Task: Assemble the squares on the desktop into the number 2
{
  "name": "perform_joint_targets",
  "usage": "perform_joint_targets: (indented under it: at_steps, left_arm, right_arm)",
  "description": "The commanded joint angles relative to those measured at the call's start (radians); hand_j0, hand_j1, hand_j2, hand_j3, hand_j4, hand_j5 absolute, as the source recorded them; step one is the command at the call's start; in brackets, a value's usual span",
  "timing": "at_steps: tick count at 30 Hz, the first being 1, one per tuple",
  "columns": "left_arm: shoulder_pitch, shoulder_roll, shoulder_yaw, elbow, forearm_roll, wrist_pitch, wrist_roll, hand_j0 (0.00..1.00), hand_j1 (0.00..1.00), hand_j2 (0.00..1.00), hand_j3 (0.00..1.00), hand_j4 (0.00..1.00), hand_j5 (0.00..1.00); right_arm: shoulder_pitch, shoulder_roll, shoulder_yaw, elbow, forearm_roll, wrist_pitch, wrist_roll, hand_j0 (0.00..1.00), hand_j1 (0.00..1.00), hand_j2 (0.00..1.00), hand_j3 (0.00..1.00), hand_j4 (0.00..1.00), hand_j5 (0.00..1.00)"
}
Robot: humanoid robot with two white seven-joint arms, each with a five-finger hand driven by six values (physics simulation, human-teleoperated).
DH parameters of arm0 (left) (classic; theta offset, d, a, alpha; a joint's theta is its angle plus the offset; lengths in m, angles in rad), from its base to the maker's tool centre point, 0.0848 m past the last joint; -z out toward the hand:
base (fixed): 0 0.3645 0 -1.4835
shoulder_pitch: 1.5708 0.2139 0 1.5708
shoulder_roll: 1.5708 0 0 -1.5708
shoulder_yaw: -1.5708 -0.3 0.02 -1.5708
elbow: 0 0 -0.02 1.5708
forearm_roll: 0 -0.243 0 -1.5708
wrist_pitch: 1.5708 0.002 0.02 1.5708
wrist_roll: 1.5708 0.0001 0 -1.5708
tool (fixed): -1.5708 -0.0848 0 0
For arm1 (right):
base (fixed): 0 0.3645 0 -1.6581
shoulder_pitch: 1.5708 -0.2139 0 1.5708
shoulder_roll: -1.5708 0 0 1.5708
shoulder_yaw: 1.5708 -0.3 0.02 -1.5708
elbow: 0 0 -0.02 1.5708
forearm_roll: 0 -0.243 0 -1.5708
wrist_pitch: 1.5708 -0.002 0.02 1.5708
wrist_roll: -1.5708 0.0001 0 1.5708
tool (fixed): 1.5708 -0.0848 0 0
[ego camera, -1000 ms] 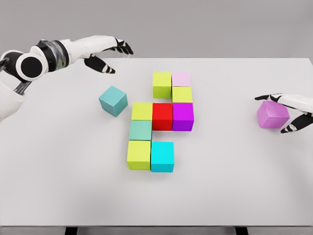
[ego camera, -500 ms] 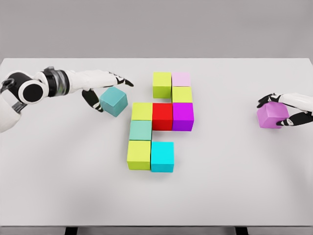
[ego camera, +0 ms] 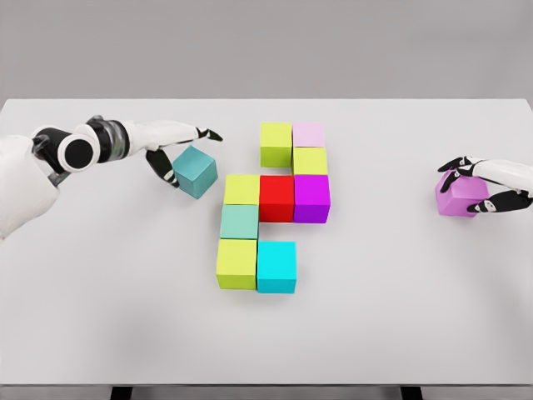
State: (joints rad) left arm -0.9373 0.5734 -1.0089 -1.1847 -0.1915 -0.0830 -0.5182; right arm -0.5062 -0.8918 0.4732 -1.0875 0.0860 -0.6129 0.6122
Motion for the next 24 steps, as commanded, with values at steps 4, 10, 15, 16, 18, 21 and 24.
perform_joint_targets:
  at_steps: [4,10,15,16,18,21,24]
  left_arm:
    - [-0.006,-0.064,0.013,0.092,0.015,0.049,0.060,0.99,0.99,0.99,0.99,0.99,0.99]
    - [-0.011,-0.124,0.044,0.168,0.015,0.089,0.107,0.99,0.99,0.99,0.99,0.99,0.99]
    - [-0.029,-0.175,0.046,0.201,0.015,0.141,0.122,0.99,0.99,0.99,0.99,0.99,0.99]
    - [-0.040,-0.194,0.046,0.238,0.017,0.141,0.132,0.99,0.99,0.99,0.99,0.99,0.99]
    - [-0.064,-0.227,0.047,0.309,0.017,0.141,0.141,0.99,0.99,0.99,0.99,0.99,0.99]
    - [-0.080,-0.230,0.075,0.329,0.015,0.141,0.142,0.99,0.99,0.99,0.99,0.99,0.99]
    - [-0.081,-0.231,0.075,0.329,0.015,0.141,0.142,0.99,0.99,0.99,0.99,0.99,0.99]
  right_arm:
    - [-0.005,-0.004,-0.001,-0.031,0.001,0.002,-0.001,0.55,0.55,0.55,0.55,0.55,0.55]
    - [-0.020,-0.016,-0.004,-0.092,0.001,0.002,-0.001,0.55,0.55,0.55,0.55,0.55,0.55]
    - [-0.015,-0.018,0.001,-0.189,0.001,0.002,-0.001,0.55,0.55,0.55,0.55,0.55,0.55]
    - [-0.014,-0.019,0.001,-0.207,0.001,0.002,-0.001,0.55,0.55,0.55,0.55,0.55,0.55]
    - [-0.002,-0.055,0.001,-0.265,0.001,0.002,-0.001,0.55,0.55,0.55,0.55,0.55,0.55]
    - [0.015,-0.102,0.034,-0.406,0.001,0.002,-0.001,0.55,0.55,0.55,0.55,0.55,0.55]
    - [0.018,-0.151,0.087,-0.598,0.003,0.002,-0.001,0.55,0.55,0.55,0.55,0.55,0.55]
